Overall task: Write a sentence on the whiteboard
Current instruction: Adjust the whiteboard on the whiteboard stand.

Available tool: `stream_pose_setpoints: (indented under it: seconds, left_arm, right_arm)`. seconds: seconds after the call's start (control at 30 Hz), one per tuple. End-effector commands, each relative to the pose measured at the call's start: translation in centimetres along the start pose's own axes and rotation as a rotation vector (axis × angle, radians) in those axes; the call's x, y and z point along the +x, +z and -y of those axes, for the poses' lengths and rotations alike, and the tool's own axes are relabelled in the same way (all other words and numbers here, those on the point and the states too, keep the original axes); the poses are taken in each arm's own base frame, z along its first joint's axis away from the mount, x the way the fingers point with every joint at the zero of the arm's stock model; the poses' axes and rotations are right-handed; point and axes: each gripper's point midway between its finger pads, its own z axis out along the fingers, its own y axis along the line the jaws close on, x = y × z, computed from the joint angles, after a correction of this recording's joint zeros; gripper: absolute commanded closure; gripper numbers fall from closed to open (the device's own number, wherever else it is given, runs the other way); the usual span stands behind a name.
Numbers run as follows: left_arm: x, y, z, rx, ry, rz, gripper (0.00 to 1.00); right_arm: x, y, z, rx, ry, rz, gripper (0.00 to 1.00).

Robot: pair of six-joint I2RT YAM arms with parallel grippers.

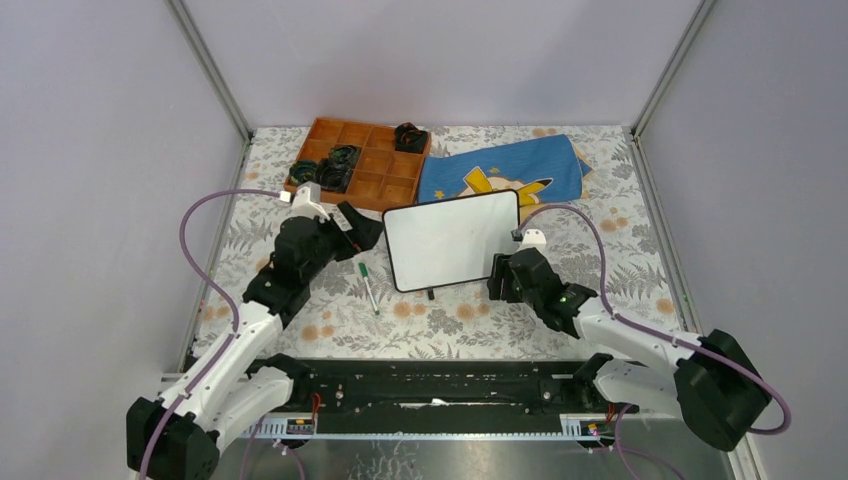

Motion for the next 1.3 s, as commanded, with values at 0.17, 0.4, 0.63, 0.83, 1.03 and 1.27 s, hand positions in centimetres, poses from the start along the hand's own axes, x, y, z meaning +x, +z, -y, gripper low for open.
stream_pose_setpoints:
  seconds: [0.17,0.4,0.63,0.83,1.03,1.27]
  left_arm:
    - [-1.0,0.7,2.2,0.208,-0.069,0.008,0.01]
    - [-0.3,1.4,2.5,0.245,-0.082,-0.018,0.01]
    - [0.1,1.8,2.2,0.239,-0.084,-0.027,0.01]
    - [0.8,2.1,1.4,0.227,-0.102,-0.024,0.02]
    - [1.0,2.0,0.6,0.188,-0.122,-0.019,0.02]
    - [0.5,1.3,-1.8,0.048,-0.140,0.028,0.06]
  right_arm:
    - [-0.6,2.1,-0.6,-0.006,0.028,0.064,0.41]
    - [0.0,3.2,-0.4,0.016,0.012,0.045,0.47]
    - [0.0,3.6,0.4,0.056,-0.012,0.057,0.49]
    - [-0.2,4.1,0.2,0.057,-0.029,0.060,0.52]
    - [-0.2,4.2,0.1,0.048,-0.036,0.059,0.61]
    - [-0.2,4.1,0.1,0.045,-0.044,0.062,0.66]
